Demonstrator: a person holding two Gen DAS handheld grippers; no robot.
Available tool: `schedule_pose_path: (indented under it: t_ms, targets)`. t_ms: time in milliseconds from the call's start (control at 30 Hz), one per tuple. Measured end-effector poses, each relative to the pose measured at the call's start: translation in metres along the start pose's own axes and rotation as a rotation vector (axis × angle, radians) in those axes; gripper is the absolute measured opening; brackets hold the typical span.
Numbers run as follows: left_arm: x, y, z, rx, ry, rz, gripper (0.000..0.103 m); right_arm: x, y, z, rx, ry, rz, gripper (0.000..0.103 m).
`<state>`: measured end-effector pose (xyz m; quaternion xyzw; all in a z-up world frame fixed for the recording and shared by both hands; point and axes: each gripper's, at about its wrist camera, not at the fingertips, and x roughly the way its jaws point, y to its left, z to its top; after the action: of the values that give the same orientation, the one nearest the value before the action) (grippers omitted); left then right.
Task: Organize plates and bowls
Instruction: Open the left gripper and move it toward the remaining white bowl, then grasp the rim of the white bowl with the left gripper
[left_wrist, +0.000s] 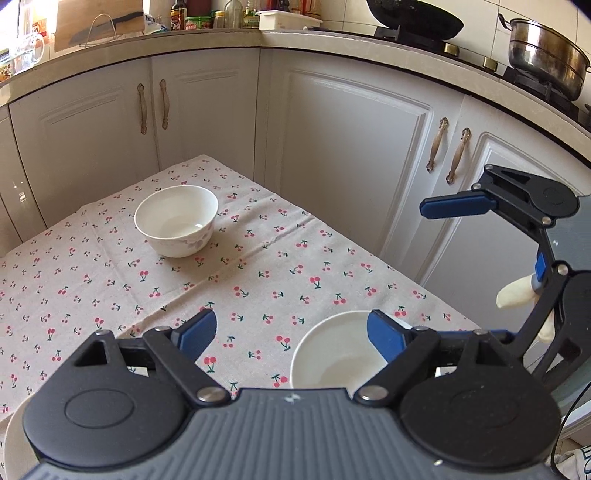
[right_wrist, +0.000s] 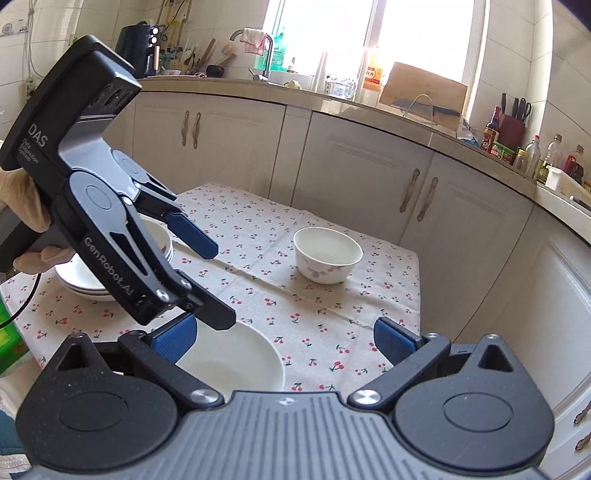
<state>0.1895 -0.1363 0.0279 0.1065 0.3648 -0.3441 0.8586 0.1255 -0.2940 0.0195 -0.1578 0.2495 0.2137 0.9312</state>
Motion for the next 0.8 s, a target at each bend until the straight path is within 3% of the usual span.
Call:
schedule_pose_path:
  t_ms: [167, 800]
  targets:
    - [0.010, 0.020, 0.016, -0.026, -0.006, 0.018, 0.090, 0.024, -0.020, 0.010, -0.019, -0.004, -0.013, 0.103]
    - [0.094, 0.098, 0.069, -0.104, 0.038, 0.114, 0.090, 0.153, -0.085, 0.019, -0.029, 0.069, 0.116, 0.103]
